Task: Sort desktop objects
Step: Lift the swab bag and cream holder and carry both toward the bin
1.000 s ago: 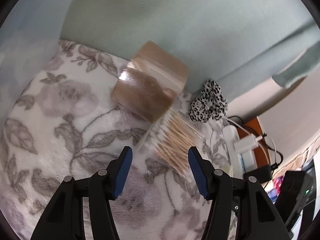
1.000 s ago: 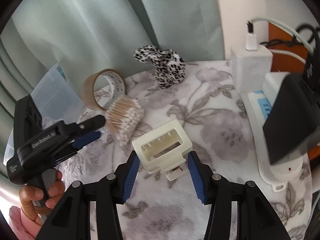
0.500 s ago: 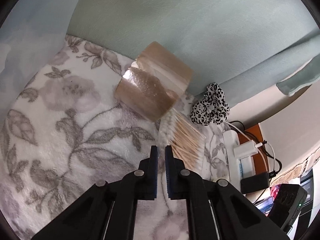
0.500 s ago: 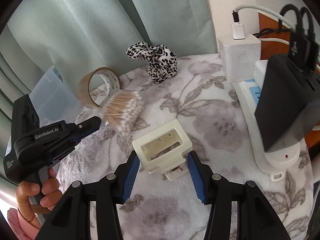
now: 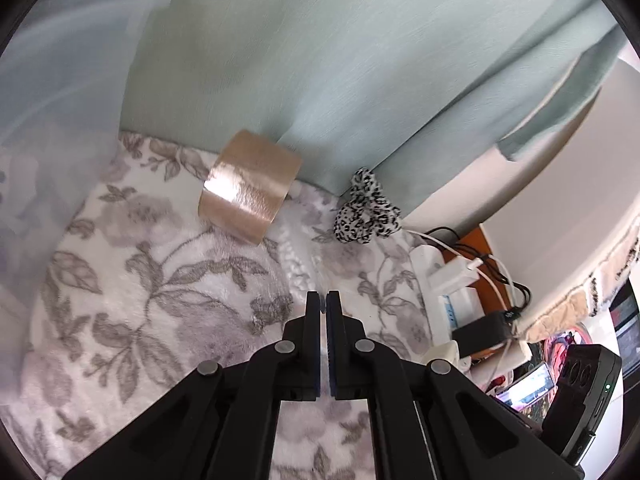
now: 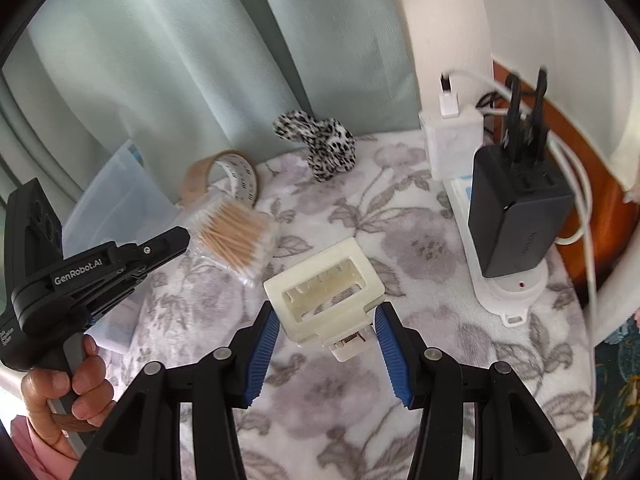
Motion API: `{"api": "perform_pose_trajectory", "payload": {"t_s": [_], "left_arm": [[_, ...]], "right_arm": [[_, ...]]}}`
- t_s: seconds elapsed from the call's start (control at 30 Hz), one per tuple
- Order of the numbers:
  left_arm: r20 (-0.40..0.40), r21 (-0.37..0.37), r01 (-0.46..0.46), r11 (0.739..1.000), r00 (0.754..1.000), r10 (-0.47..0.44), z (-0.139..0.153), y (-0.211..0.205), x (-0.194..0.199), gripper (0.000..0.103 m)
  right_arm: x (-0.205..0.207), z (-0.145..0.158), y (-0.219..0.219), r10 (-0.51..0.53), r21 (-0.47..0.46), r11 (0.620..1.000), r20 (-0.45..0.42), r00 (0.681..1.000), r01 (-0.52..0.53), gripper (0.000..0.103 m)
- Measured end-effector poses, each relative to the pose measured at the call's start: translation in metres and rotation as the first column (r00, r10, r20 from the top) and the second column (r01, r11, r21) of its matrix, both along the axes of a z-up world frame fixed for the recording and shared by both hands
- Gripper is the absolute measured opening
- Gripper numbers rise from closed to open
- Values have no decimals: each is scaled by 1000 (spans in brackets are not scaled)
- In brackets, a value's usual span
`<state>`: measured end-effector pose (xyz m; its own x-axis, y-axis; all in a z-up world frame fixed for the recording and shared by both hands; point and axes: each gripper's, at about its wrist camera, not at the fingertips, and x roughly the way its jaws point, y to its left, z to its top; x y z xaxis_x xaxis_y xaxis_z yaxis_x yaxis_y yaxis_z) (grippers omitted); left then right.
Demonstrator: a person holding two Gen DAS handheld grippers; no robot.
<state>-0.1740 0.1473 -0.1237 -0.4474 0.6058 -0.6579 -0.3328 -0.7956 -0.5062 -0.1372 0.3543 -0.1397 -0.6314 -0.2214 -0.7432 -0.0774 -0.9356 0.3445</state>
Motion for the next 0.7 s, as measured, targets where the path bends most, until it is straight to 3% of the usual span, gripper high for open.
{"api": "perform_pose_trajectory", "payload": {"t_s": [0.43, 0.7], "left_arm": [[-53, -14, 11, 1000, 999, -12, 33, -16, 42, 2], [-105, 22, 2, 1000, 994, 1, 59, -36, 65, 2]], "right_arm": [[39, 38, -24, 35, 38, 999, -51, 998, -33, 53], [58, 62, -49, 75, 67, 995, -97, 992, -69, 53]]}}
